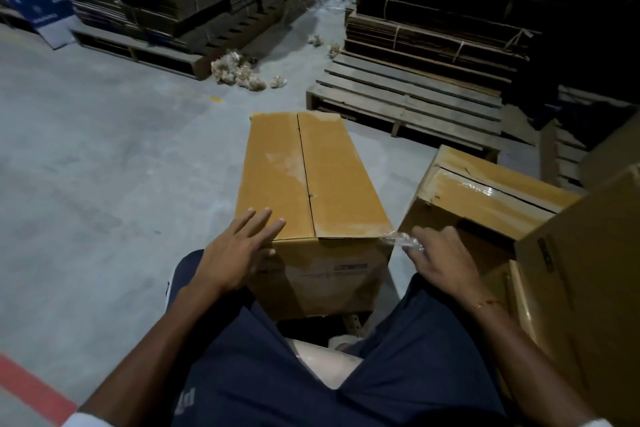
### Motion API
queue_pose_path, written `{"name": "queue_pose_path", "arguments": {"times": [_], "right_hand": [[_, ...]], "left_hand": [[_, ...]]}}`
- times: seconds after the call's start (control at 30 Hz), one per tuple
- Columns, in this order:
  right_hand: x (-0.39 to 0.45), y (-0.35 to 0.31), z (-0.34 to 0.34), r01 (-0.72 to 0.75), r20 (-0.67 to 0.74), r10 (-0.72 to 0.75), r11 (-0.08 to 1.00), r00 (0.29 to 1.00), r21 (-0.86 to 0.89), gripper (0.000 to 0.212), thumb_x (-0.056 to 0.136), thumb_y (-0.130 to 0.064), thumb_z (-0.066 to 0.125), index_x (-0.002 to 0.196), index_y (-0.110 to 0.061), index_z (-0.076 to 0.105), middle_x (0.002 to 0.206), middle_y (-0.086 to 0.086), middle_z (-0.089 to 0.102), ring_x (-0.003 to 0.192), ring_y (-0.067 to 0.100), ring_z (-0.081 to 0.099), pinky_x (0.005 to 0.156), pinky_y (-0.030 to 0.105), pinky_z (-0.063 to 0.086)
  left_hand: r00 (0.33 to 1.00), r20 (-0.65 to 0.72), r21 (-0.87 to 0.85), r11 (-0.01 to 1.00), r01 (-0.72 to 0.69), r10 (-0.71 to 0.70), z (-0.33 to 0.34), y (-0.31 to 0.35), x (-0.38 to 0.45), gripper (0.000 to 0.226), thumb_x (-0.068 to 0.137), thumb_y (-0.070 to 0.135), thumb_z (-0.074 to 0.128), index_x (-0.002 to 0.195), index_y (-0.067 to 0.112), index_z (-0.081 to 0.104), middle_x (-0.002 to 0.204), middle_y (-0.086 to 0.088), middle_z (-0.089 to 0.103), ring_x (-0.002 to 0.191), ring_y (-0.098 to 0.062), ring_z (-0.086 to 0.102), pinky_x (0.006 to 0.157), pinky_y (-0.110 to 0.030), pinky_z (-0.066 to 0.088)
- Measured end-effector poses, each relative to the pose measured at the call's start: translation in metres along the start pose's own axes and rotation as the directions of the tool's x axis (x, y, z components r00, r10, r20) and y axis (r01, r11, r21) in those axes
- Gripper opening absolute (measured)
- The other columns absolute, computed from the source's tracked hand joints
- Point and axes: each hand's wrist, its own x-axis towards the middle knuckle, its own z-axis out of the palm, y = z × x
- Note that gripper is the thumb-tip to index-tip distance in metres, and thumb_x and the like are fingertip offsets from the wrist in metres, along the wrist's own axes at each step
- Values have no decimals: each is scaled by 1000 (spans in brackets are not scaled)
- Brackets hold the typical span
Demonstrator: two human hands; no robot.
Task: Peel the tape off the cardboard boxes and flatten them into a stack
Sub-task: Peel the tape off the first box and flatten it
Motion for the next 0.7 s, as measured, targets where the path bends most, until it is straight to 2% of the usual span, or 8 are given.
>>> {"name": "queue_pose_path", "arguments": {"times": [0.07, 0.17, 0.23, 0.3, 0.37, 0.5, 0.6, 0.7], "right_hand": [[3, 1, -4, -49, -5, 59, 870, 998, 491, 8, 101, -35, 56, 101, -32, 64, 105, -7, 61, 107, 16, 52, 81, 34, 48], [3, -21, -14, -56, 11, 95, 480, 995, 875, 22, 104, -19, 52, 119, -18, 68, 124, 1, 69, 106, 14, 63, 84, 31, 47], [2, -38, -14, -79, 63, 141, 108, 988, 991, 22, 106, -15, 46, 117, -1, 59, 121, 12, 72, 111, 23, 66, 76, 28, 49], [0, -45, -10, -102, 159, 169, -304, 973, 947, 19, 106, -19, 44, 117, -5, 51, 123, 24, 68, 114, 27, 64, 67, 23, 51], [-1, -47, -7, -116, 248, 160, -569, 956, 814, 17, 103, -23, 47, 112, -9, 49, 124, 28, 66, 118, 31, 59, 78, 26, 48], [-4, -54, -3, -114, 367, 192, -735, 910, 668, 16, 101, -25, 50, 106, -10, 52, 96, 20, 69, 121, 28, 63, 114, 36, 32], [-8, -61, -1, -121, 409, 185, -778, 894, 616, 15, 102, -25, 49, 102, -11, 54, 78, 11, 60, 87, 21, 69, 86, 34, 52], [-8, -57, 3, -194, 455, 210, -696, 866, 691, 23, 103, -23, 45, 93, -11, 63, 73, 9, 56, 69, 19, 53, 65, 35, 51]], "left_hand": [[999, 33, 23, 999, 24, -25, 2, -1, 2, 63, 102, 44, 50, 157, 42, 20, 167, 5, 20, 153, -25, 19, 109, -50, 44], [974, 201, 42, 994, 98, -105, -11, 11, 8, 66, 102, 51, 43, 159, 39, 10, 169, 5, 3, 155, -24, 3, 122, -52, 17], [967, 241, 17, 996, 87, -88, -24, 32, 14, 79, 93, 74, 25, 160, 33, 12, 169, 1, 2, 155, -25, 1, 124, -52, 10], [968, 244, -75, 994, 76, -56, -30, 55, 16, 115, 69, 94, -5, 160, 27, 16, 169, 1, 2, 155, -24, 2, 125, -52, 8], [971, 234, -209, 974, 93, -42, -29, 72, 19, 127, 61, 99, -6, 156, 22, 29, 169, -1, 7, 154, -25, 5, 124, -52, 9], [997, -82, -488, 872, -38, -2, -24, 100, 30, 72, 93, 71, 38, 142, 18, 46, 147, -3, 44, 140, -22, 34, 115, -46, 32], [957, -262, -546, 798, -254, 125, -29, 123, 52, 76, 96, 52, 52, 159, 21, 23, 166, 1, 21, 151, -11, 20, 122, -36, 22], [953, -71, -437, 850, -294, 293, -25, 140, 75, 92, 96, 46, 60, 159, 38, -7, 169, 9, 0, 152, -20, 20, 121, -48, 26]]}}
